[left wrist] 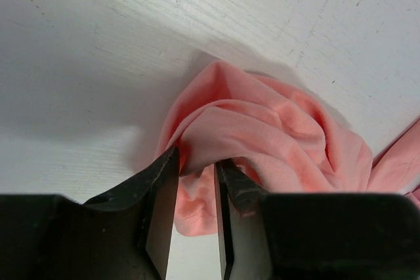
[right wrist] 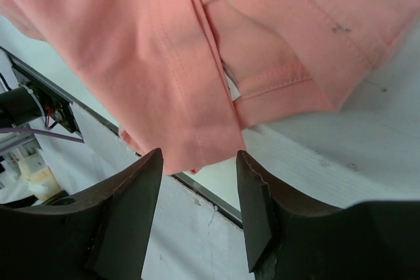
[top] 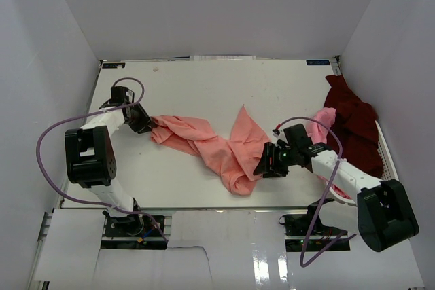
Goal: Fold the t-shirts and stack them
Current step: Flatten out the tshirt
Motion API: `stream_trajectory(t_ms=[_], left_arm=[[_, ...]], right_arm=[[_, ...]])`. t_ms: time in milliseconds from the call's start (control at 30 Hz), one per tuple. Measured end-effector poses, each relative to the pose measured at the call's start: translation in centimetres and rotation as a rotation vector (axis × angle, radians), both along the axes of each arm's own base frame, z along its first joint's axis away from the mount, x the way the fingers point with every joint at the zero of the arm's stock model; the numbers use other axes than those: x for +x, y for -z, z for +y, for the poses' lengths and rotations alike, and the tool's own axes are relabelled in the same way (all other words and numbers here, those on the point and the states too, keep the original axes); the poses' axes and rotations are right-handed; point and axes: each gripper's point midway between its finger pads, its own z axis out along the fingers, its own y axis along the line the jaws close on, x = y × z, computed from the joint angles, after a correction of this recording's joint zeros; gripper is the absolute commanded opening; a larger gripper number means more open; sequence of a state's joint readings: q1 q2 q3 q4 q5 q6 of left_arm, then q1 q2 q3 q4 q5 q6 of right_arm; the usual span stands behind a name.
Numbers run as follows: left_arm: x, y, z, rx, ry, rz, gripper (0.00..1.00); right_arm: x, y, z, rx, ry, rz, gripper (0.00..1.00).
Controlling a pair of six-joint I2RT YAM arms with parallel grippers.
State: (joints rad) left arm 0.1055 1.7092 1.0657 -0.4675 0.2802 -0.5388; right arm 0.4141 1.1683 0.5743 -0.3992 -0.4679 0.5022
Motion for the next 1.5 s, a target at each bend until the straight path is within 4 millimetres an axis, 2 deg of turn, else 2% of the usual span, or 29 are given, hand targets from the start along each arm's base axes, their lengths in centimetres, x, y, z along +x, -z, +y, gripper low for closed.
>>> stream_trajectory(t_ms=[33,67,167,433,667,1067,1500], left_arm=[[-0.1,0.0,0.0,0.0,0.001,0.0,0.39],[-0.1,0.0,0.0,0.0,0.001,0.001,0.45],[-0.4,0.2,-0.1,0.0,0.003,0.008,0.51],[-0.7,0.4,-0.1,-0.001,0.004,0.011,0.51],[-0.7,0.4,-0.2,-0.008,0.008,0.01,0.51],[-0.7,0.3,-0.4,-0.017,0.013,0.008,0.51],[-0.7,0.5,-0.5,-0.019,0.017,0.003,0.51]], right_arm=[[-0.5,0.5,0.0,0.009,0.017,0.027,0.56],[-0.9,0.9,0.0,0.015,0.032,0.051,0.56],[-2.0,1.7,-0.1,0.026,0.063,0.103,0.57],[-1.9,0.7,0.3,0.081,0.108,0.092,0.58],[-2.9,2.6,0.2,0.098,0.165,0.15,0.56],[-1.8,2.4,0.4,0.142,0.272,0.131,0.49],[-1.6,3.6,0.7,0.176,0.326,0.164,0.48]])
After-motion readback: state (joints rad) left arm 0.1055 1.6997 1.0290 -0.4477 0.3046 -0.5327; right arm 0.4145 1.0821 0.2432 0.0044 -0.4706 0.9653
